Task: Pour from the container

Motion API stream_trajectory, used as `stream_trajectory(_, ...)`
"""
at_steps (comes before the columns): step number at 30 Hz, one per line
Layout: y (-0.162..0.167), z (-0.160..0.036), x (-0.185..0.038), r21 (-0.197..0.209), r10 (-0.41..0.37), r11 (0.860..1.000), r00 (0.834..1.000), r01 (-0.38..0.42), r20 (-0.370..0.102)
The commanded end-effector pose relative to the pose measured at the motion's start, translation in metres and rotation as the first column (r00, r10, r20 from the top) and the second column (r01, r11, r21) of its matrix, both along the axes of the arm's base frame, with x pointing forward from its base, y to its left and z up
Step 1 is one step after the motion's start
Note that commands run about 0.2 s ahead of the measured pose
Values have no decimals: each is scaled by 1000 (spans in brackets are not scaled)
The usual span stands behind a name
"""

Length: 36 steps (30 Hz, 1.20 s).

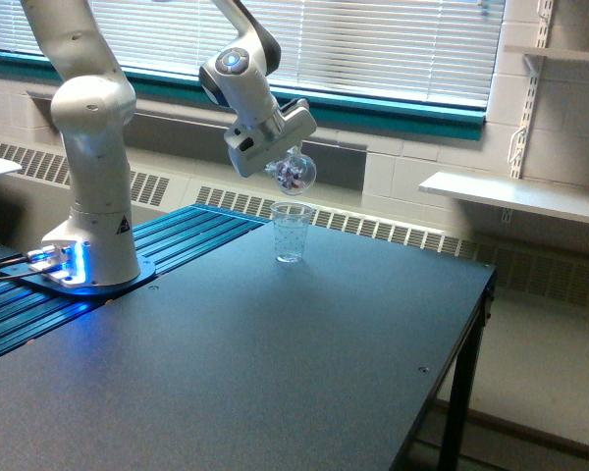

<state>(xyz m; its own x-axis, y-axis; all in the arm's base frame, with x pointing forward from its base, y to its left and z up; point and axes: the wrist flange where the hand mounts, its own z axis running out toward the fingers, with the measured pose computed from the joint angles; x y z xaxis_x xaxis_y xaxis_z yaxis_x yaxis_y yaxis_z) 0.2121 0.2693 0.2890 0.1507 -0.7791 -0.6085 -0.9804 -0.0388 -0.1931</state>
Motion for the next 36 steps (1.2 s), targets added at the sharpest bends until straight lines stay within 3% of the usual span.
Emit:
stream_trajectory(1, 4, 2, 3, 24, 16, 1000, 1000, -15, -11)
stream_trajectory(12, 11, 13, 8, 73, 36, 997, 999, -34, -22)
stream_trajectory(26, 35, 23, -15, 100, 108, 989, 994, -106, -14)
stream_trajectory(36, 32, 15, -20, 52, 129, 990, 991, -128, -17)
